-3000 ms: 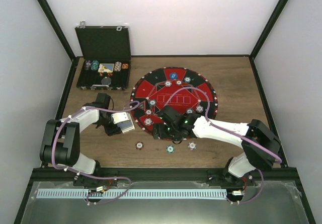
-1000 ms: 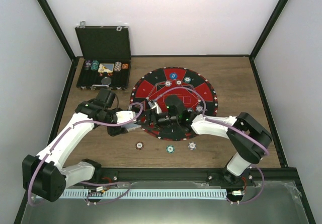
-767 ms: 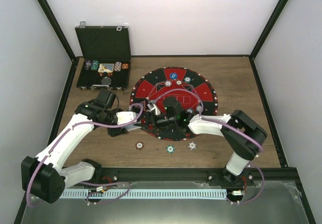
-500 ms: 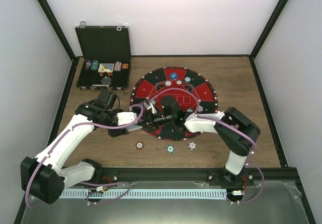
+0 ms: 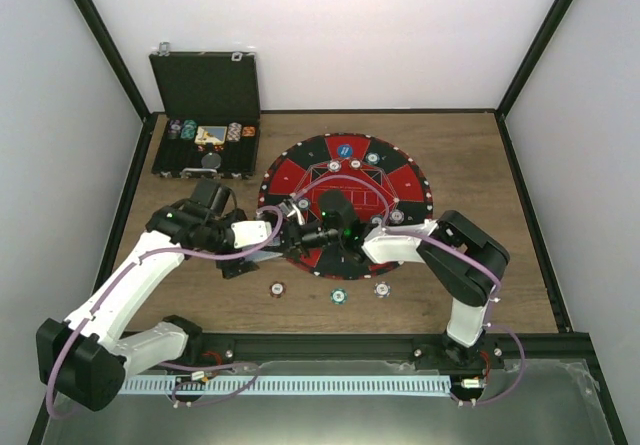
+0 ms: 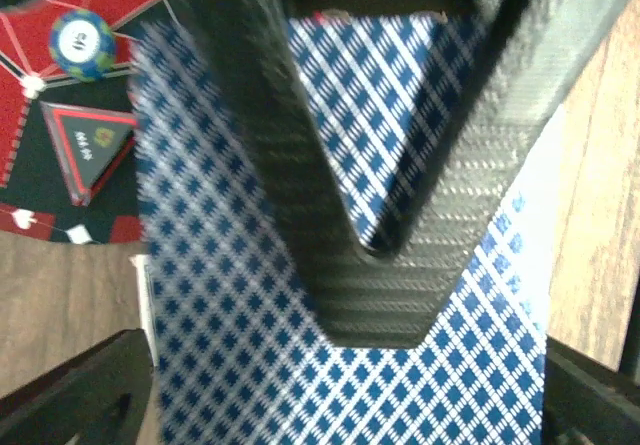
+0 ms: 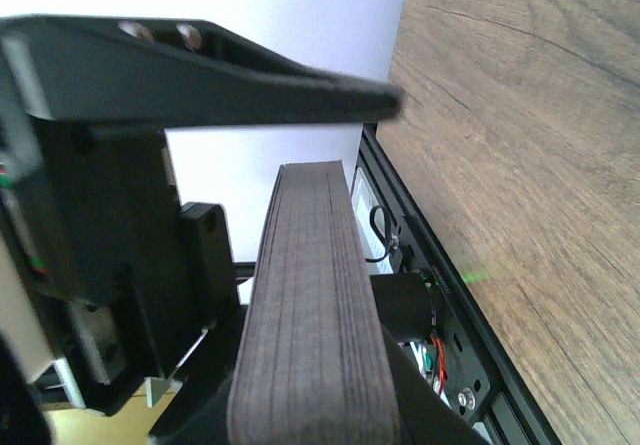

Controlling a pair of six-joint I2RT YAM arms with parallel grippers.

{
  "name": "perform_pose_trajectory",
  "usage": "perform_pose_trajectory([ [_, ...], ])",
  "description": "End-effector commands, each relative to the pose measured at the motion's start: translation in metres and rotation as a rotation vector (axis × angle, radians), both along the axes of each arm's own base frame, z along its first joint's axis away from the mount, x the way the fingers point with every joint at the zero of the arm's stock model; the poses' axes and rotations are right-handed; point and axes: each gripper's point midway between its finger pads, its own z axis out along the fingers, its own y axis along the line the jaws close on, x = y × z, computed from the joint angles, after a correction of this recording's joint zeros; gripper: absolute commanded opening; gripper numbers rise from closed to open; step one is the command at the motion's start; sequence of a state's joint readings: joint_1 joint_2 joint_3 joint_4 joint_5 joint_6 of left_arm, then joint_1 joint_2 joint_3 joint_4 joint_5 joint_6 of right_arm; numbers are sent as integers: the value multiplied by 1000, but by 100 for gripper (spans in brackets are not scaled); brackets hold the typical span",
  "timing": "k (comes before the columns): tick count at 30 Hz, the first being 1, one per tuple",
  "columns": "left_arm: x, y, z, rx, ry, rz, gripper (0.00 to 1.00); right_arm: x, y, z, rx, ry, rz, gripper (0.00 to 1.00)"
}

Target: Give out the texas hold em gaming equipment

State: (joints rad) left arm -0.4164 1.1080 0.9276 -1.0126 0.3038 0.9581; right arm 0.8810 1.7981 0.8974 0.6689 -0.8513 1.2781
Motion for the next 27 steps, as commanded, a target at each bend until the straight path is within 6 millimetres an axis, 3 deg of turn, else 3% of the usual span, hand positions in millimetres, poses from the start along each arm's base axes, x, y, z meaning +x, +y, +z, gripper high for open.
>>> perform_pose_trajectory([
  [1,7,-15,25,-119,-78,14,100,-8,-1,8,40,-17,21,9],
  [7,1,-26,32,-183,-32,-2,100,-14,-1,7,32,-15,21,9],
  [17,-13,-25,24,-176,29,-38,99,-20,6,23,56,-33,29,9],
  [27,-15,-23,21,-183,-4,-37,86,-23,12,32,76,-33,40,9],
])
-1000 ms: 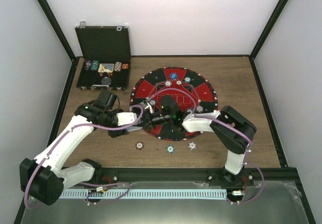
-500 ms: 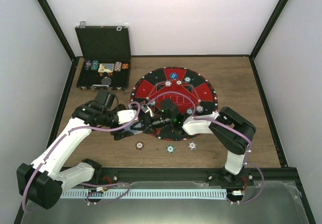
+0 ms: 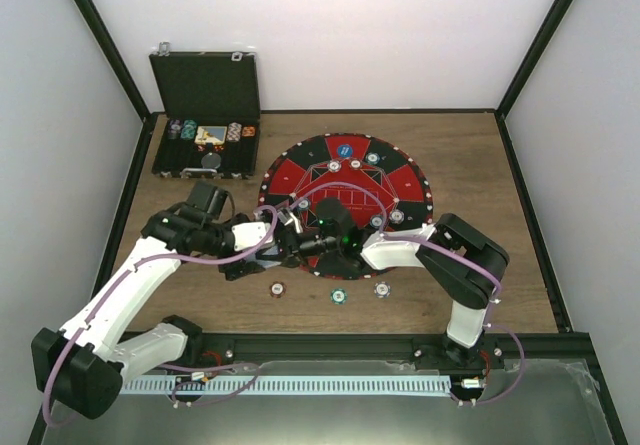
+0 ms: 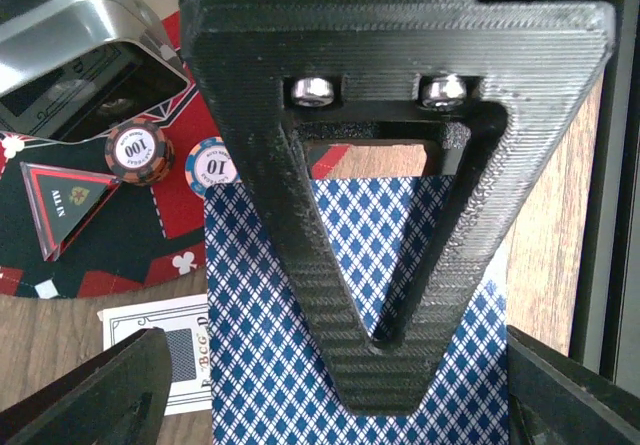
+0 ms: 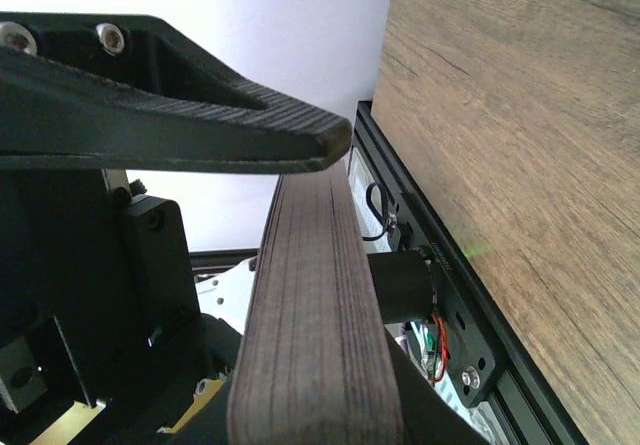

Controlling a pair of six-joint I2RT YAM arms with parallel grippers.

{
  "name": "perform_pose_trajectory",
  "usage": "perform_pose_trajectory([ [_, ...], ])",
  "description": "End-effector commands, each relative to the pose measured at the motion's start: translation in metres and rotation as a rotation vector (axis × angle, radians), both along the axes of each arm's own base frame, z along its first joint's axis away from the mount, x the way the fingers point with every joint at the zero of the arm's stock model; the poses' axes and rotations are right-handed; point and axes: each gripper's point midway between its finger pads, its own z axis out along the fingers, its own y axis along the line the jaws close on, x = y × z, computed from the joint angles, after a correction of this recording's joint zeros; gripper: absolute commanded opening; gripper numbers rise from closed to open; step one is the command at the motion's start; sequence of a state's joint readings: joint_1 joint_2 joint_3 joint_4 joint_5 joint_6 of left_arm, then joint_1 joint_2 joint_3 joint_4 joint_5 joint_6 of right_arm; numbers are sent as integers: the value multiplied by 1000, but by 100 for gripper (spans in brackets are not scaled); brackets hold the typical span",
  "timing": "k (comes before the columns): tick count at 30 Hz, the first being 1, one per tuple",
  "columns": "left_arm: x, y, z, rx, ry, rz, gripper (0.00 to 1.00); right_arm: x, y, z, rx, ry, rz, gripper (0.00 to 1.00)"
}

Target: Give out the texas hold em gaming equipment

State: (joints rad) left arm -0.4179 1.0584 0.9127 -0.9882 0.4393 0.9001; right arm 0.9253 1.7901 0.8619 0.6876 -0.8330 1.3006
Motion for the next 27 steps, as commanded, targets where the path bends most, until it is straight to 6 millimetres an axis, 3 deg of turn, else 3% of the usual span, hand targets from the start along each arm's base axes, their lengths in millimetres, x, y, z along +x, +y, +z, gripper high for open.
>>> perform_pose_trajectory([
  [1,-4,-5,6,-37,-32,-30,84,-2,9,39,92,-54,18,9],
  [11,-12,-4,-1,-43,-2,-37,77,-3,10,41,100,-48,17,9],
  [21,-11,-1,-5,-34,-28,-33,58,-3,11,37,95,-41,22,9],
  [27,-13,-2,-10,-31,-5,-38,63,-6,12,39,109,-46,41,9],
])
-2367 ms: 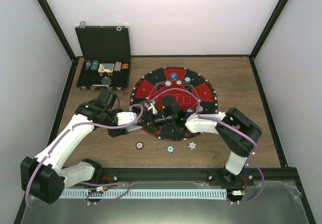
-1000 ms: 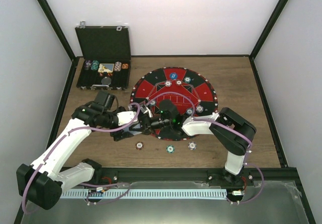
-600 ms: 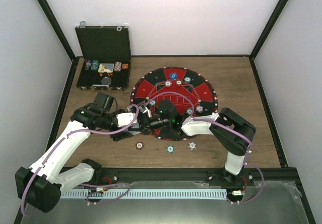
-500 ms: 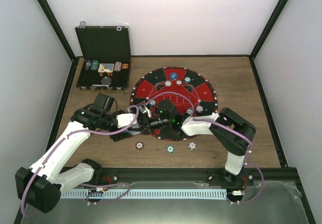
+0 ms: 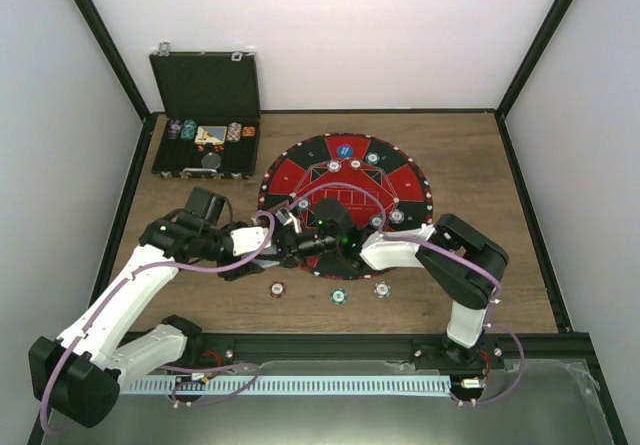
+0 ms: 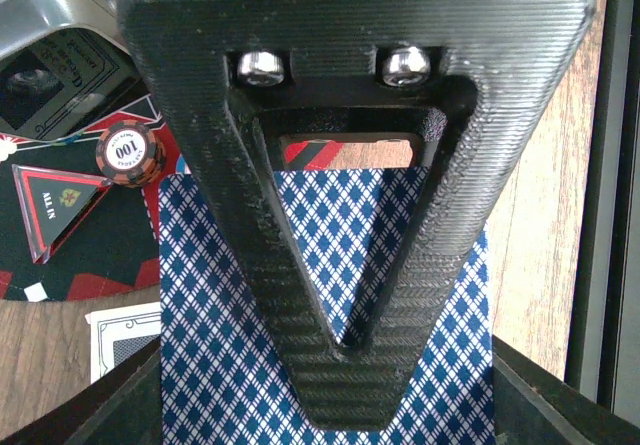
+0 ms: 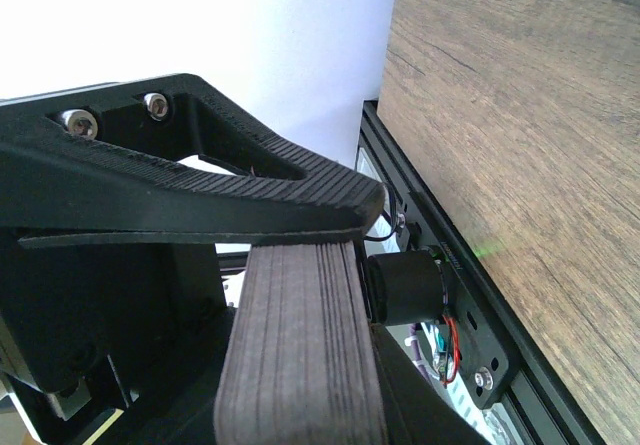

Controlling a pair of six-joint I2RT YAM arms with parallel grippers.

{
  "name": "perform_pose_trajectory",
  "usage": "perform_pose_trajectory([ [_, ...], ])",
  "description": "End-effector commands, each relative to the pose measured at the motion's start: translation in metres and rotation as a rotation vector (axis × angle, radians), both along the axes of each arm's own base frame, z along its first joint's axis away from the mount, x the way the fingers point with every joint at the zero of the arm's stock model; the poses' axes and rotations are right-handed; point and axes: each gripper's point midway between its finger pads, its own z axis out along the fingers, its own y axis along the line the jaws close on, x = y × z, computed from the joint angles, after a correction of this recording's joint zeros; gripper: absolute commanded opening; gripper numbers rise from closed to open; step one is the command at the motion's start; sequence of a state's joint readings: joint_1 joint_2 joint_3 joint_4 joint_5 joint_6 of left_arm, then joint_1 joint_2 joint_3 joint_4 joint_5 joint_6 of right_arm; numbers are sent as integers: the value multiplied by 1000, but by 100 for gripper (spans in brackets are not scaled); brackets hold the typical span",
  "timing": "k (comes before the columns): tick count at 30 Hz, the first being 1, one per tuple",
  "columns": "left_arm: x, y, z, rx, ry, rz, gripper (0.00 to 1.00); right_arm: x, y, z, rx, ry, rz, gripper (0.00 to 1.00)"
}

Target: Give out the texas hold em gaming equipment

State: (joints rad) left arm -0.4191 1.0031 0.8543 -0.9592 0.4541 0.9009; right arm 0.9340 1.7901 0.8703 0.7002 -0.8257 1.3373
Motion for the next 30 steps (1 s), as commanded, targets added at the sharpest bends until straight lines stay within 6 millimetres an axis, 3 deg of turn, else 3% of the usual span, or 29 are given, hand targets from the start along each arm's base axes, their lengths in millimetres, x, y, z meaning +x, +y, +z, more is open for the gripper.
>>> perform_pose_trajectory([
  [1,-5,-2,-6,-4,12,-28,64,-6,9,34,101,-68,46,9],
  [14,-5,2,-10,17,-19,-35,83,-8,10,30,93,-62,62,9],
  [30,-11,-2,14,-18,-46,-83,75,-11,8,16,61,-49,67,9],
])
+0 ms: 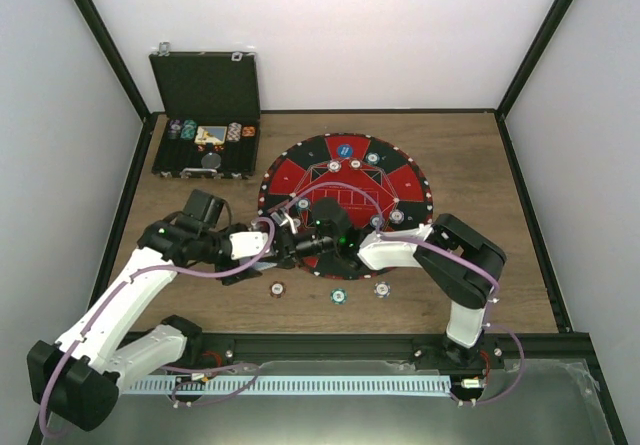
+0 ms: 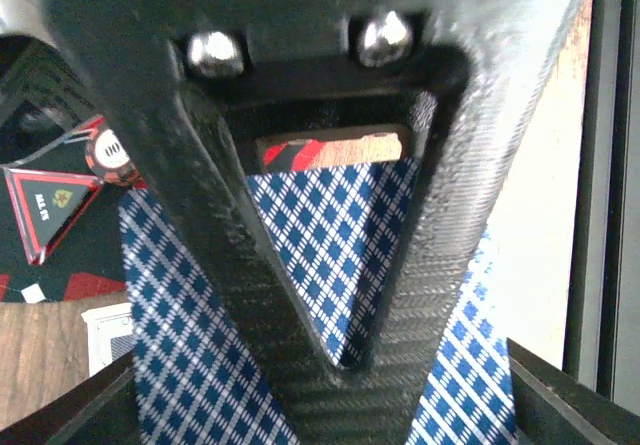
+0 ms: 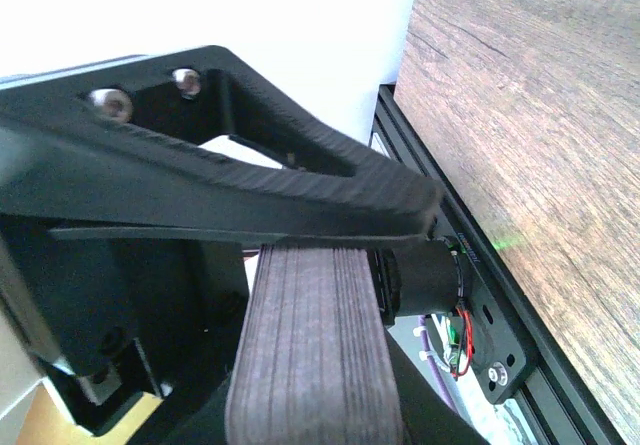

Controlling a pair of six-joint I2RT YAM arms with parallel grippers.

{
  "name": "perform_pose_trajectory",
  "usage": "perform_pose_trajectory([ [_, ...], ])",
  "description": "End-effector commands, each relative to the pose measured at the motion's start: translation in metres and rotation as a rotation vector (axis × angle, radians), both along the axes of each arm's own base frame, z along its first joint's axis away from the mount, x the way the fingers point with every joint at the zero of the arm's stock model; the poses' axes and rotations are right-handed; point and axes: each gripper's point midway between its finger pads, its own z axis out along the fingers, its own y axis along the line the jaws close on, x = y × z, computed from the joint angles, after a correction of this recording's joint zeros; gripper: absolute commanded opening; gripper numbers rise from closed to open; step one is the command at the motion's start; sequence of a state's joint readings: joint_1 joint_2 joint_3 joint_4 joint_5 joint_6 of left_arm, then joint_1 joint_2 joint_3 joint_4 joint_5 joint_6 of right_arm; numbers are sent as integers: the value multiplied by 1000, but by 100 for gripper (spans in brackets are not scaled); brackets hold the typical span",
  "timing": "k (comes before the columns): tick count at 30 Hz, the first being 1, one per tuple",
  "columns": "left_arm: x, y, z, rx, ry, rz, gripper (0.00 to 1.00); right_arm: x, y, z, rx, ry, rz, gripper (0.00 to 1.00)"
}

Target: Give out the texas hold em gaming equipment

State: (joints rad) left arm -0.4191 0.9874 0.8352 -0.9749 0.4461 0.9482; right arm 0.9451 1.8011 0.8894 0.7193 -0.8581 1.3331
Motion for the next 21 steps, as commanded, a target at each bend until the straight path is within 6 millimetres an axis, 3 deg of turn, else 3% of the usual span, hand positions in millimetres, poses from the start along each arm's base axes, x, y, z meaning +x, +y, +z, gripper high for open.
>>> perform_pose_trajectory([
  [1,-6,-6,21,-44,-33,-50,76,-5,2,7,31,-31,22,9],
  [8,-16,-5,18,-41,4,-79,87,-8,-3,8,42,-30,19,9],
  [12,-17,-4,9,-20,46,-81,88,-8,-2,11,50,-36,24,9],
  [21,-13,-6,10,-30,18,-83,82,-7,1,14,53,-38,28,9],
])
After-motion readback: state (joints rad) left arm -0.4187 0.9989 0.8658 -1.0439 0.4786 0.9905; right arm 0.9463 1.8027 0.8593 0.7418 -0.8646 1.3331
